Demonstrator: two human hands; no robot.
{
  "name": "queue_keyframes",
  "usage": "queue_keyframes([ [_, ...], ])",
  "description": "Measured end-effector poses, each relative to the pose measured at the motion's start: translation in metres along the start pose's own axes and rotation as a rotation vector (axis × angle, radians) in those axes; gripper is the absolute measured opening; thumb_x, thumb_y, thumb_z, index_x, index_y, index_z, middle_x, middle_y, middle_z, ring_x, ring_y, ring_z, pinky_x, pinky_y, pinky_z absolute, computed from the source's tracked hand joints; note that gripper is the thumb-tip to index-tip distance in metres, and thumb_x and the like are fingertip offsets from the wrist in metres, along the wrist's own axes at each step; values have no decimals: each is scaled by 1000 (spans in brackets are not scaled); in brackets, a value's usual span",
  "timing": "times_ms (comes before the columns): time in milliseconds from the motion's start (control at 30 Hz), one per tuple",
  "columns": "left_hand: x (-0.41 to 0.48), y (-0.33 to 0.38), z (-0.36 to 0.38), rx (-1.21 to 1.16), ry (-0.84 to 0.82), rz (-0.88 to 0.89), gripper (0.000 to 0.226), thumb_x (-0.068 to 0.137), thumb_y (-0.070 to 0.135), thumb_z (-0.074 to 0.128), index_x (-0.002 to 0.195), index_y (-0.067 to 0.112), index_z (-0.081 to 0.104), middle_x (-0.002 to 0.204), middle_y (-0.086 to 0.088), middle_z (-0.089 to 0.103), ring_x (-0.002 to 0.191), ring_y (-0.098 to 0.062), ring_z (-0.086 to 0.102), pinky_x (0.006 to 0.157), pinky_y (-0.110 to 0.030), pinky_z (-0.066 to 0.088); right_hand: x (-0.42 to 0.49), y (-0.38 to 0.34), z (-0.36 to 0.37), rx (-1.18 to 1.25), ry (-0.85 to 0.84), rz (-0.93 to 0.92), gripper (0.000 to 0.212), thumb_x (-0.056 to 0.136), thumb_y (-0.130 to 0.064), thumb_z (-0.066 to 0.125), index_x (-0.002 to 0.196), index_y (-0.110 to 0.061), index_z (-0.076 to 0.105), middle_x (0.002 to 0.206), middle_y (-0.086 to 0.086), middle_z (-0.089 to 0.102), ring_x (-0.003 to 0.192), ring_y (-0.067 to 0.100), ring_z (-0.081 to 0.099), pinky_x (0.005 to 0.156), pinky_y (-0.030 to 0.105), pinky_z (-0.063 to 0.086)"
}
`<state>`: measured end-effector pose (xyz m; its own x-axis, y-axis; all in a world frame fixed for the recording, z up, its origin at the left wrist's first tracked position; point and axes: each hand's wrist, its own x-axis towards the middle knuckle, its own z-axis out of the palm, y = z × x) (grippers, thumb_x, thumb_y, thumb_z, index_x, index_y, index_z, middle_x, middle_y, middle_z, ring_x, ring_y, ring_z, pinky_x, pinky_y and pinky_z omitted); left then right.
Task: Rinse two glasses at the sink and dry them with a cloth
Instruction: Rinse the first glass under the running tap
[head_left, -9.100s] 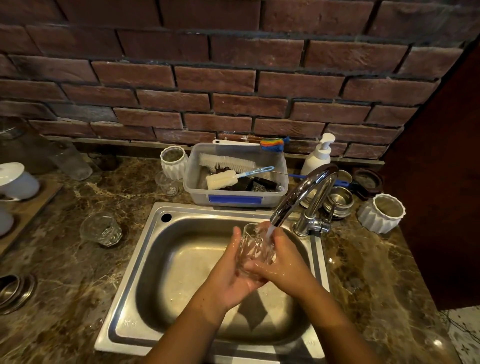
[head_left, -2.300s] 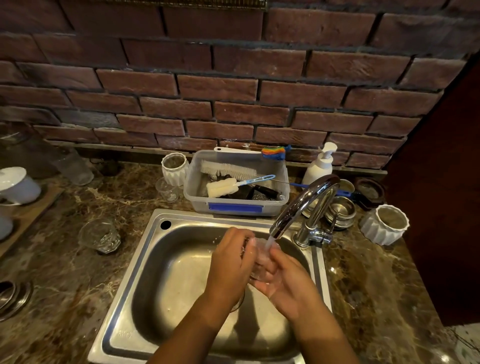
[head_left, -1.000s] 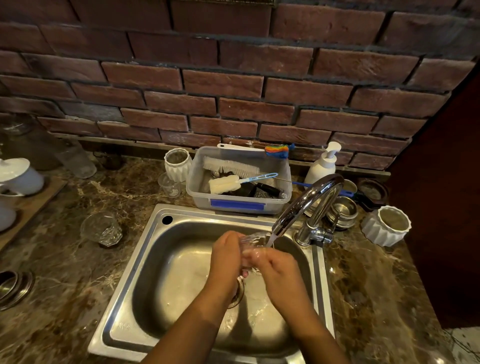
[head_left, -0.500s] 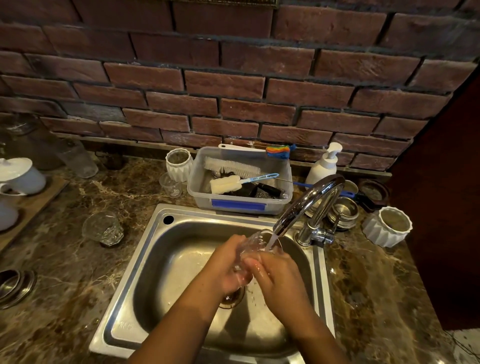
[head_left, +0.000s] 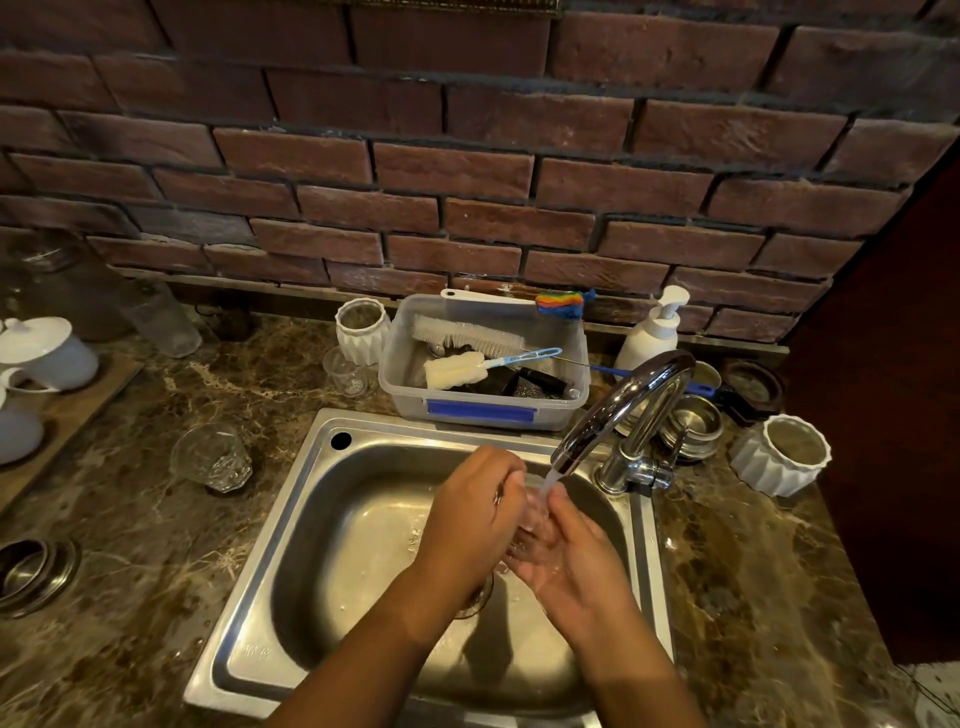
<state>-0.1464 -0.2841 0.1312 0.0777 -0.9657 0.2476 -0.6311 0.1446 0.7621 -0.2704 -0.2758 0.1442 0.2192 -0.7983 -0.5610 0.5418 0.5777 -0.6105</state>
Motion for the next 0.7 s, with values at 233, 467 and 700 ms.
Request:
queue_keyframes([
  [233,5,19,-1,-811,-129,-991,23,102,28,49,100,13,67,85,-9,70,81,-21,66,68,-32,52,0,-5,-7,-1142,-132,-668,37,96,-46,47,82,-25,74,77,-5,74,76,9,70,76,44,57],
  [467,-12,-8,-17,-1270,-682,-998,60,94,66,51,113,16,76,103,-12,71,91,-25,59,76,-33,41,-7,-36,-3,-1160,-414,-514,35,92,-43,61,71,-17,70,63,4,68,53,12,62,52,28,49],
  [700,-24,4,7,-1435,-587,-1001,67,91,72,46,109,12,70,89,-13,64,60,-18,59,46,-19,39,26,-21,5,-731,252,-469,32,99,-7,54,70,-15,63,54,-1,59,48,11,53,48,23,44],
])
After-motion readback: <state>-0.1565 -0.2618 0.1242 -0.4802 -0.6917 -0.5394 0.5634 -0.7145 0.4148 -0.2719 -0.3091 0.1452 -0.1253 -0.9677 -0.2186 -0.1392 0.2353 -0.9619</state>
